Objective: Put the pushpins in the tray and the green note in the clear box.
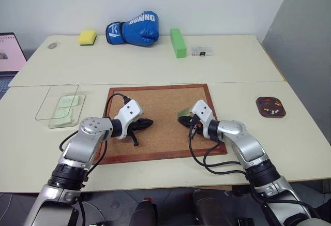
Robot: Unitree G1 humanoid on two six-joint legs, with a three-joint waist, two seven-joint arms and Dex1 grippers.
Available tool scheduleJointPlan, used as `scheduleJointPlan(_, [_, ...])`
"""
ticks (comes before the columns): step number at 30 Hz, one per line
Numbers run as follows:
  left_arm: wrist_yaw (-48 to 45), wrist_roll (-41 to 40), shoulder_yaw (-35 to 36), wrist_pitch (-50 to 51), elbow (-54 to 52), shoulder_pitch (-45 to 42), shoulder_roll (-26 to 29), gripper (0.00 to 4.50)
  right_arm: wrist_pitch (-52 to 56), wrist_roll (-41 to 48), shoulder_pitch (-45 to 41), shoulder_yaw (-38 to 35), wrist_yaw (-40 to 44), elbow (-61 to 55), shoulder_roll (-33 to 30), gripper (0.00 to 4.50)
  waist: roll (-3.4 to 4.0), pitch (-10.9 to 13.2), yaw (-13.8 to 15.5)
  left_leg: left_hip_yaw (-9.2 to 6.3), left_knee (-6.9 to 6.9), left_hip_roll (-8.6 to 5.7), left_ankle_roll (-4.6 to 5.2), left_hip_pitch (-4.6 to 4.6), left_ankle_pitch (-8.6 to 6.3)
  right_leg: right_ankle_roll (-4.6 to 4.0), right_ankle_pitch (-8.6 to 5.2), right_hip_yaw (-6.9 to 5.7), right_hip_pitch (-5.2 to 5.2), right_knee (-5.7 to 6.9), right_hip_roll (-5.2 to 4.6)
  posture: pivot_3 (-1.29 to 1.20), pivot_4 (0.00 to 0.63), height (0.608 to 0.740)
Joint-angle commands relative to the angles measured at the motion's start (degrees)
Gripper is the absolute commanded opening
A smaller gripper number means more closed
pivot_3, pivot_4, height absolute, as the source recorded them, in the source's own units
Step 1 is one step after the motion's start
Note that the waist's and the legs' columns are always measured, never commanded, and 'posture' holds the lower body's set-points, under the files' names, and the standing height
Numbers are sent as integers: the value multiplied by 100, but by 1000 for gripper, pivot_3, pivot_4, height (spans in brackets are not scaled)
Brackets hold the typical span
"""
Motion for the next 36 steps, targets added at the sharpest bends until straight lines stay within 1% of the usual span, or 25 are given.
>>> scheduleJointPlan(1, [12, 33, -43, 41, -42, 87, 47, 0, 172, 301, -154, -242, 185, -469, -30, 84, 0, 0, 1, 0, 0, 0, 0, 0, 0, 0, 0, 0, 0, 0, 0, 0, 150, 740])
scheduleJointPlan(5, [25, 35, -40, 29, -42, 119, 41, 0, 395, 474, -249, -352, 205, -756, -36, 84, 0, 0, 6, 0, 0, 0, 0, -2, 0, 0, 0, 0, -1, 0, 0, 0, 150, 740])
scheduleJointPlan(15, [69, -3, -29, 60, -96, 141, 22, 0, 520, 466, -340, -379, 149, -963, -89, 84, 0, 0, 7, -3, 1, 0, 0, 0, 0, 0, 0, -2, 1, 2, 0, 0, 150, 740])
scheduleJointPlan(20, [50, -449, 306, 171, -234, 18, -149, 0, 444, 379, -357, -320, 176, -1002, -180, 84, 0, 0, 14, -4, 1, 0, 0, 0, 0, 0, 0, -2, 1, 2, 0, 0, 150, 740])
scheduleJointPlan(21, [57, -537, 378, 207, -234, -25, -186, 395, 423, 363, -351, -306, 178, -1005, -197, 0, 0, 0, 20, -4, 2, 0, 0, -2, 0, 0, 0, -3, 0, 2, 0, 0, 150, 740])
scheduleJointPlan(22, [67, -589, 417, 228, -228, -52, -205, 502, 411, 355, -347, -297, 178, -1007, -206, 0, 0, 0, 30, -3, 2, 0, 0, -3, 0, 0, 0, -3, 0, 2, 0, 0, 150, 740])
scheduleJointPlan(25, [-62, -978, 560, 536, -387, -154, -236, 1087, 310, 261, -336, -211, 182, -997, -249, 0, 0, 1, 36, -4, 2, 0, 0, -5, 0, 0, 0, -4, -1, 0, 0, 0, 150, 740])
scheduleJointPlan(28, [-73, -1298, 678, 758, -539, -240, -297, 1539, 294, 247, -332, -198, 176, -994, -243, 0, -1, 1, 37, -4, 2, 0, 0, -6, 0, 0, 0, -4, -2, 0, 0, 0, 150, 740])
scheduleJointPlan(29, [-79, -1414, 718, 848, -599, -260, -321, 1834, 289, 244, -330, -197, 175, -993, -240, 0, -1, 1, 38, -5, 2, 0, 0, -7, 0, 0, 0, -4, -2, 0, -1, 0, 150, 740])
scheduleJointPlan(33, [-98, -1770, 737, 1136, -901, -365, -401, 2474, 258, 225, -330, -176, 166, -960, -216, 0, -1, 1, 36, -5, 2, 0, 0, -6, 0, 0, 0, -4, -1, 0, -1, 0, 150, 740])
scheduleJointPlan(36, [133, -1944, 800, 1177, -977, -505, -638, 2973, 262, 219, -323, -145, 168, -982, -185, 0, -1, 1, 43, -6, 2, 0, 0, -7, 0, 0, 0, -5, -2, 0, -1, 0, 150, 740])
